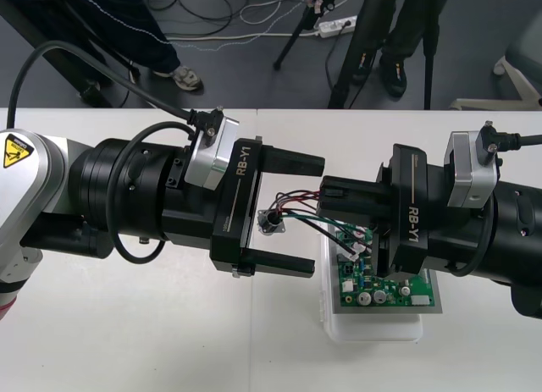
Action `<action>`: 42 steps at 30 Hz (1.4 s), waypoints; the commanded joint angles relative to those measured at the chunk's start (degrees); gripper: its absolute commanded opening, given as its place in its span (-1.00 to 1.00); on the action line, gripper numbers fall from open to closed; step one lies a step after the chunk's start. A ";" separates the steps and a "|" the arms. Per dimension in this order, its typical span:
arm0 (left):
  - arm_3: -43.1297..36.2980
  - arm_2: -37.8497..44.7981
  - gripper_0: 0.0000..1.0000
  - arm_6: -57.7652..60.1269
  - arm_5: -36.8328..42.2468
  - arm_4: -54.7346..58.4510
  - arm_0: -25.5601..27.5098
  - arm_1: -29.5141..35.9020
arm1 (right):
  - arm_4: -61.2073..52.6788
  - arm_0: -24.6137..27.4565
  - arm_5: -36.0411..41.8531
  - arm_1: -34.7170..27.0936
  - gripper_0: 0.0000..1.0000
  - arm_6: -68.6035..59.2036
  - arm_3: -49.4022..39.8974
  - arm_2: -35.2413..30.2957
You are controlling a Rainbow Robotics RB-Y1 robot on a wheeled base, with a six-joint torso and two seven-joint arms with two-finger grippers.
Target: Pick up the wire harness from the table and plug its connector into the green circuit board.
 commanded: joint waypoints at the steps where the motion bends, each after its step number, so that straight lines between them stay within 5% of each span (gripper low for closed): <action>1: -0.37 -0.98 1.00 0.30 -0.46 -0.22 -2.08 -0.83 | -1.07 -0.04 0.72 0.89 -1.00 3.40 -2.38 -0.54; 10: -0.37 -1.07 1.00 0.04 -0.11 -0.22 -2.08 -0.83 | -1.07 0.04 0.72 0.89 -1.00 3.40 -2.38 -0.54; 15: -0.29 -1.07 -0.83 0.04 0.06 -0.22 -2.08 -0.83 | -1.24 0.04 0.72 0.89 -1.00 3.40 -2.38 -0.54; 16: -0.37 -1.07 -0.98 0.04 0.15 -0.22 -2.08 -0.83 | -1.33 0.04 0.72 0.89 -1.00 3.40 -2.38 -0.54; 42: -0.37 -0.98 -1.00 0.04 0.94 0.57 -1.90 -0.83 | -1.42 0.22 0.89 0.89 -1.00 3.40 -2.38 -0.54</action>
